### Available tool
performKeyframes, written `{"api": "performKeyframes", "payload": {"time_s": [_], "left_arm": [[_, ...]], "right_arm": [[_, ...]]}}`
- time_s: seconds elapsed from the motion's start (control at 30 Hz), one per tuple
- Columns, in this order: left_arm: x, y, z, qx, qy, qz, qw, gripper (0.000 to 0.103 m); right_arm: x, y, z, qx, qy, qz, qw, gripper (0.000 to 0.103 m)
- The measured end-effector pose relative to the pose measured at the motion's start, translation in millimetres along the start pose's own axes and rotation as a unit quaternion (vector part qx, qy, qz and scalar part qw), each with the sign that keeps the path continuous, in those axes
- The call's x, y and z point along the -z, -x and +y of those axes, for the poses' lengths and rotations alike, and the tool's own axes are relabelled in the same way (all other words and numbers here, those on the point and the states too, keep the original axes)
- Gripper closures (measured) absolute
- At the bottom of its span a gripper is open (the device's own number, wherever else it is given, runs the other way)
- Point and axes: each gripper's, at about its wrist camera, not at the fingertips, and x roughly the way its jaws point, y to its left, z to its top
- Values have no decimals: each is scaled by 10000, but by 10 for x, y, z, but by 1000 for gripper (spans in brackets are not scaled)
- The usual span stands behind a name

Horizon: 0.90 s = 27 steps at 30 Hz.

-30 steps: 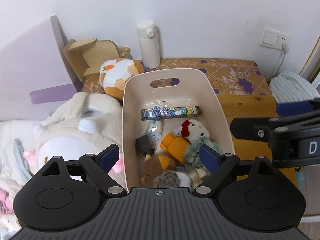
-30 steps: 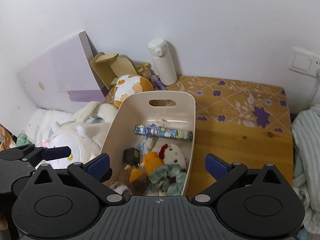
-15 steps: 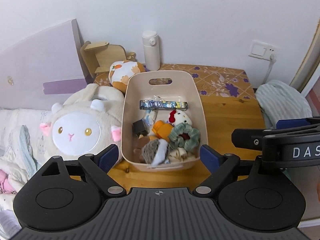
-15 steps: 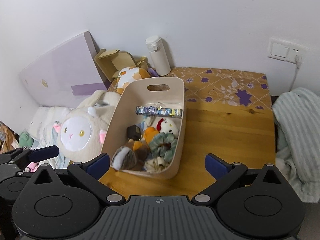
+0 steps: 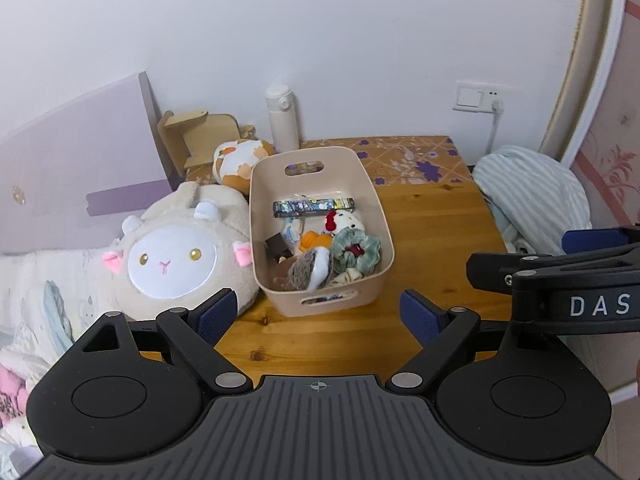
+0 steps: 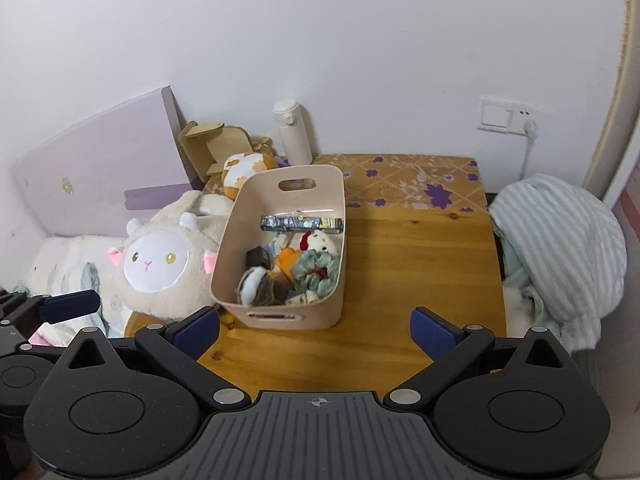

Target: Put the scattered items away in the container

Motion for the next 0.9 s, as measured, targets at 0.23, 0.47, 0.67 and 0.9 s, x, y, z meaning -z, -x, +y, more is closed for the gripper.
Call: {"api": "performKeyframes", "payload": {"time_s": [0.23,0.47,0.67,0.9], "left_arm": [[224,185,118,238,-104,70,9996,13],[363,325,172,406,-180,85,9990,13],[430,402,164,496,-298,58,9983,13],[469,456,164,539,-392,33,9978,13]], "right_arm": [[310,278,139,261,-252,-41,9993,0],[522,496,253,558,-337,-141,9978,0],[632,591,287,692,-406,-166,9966,0],[711,684,316,779,-484,-229,9955,0]]}}
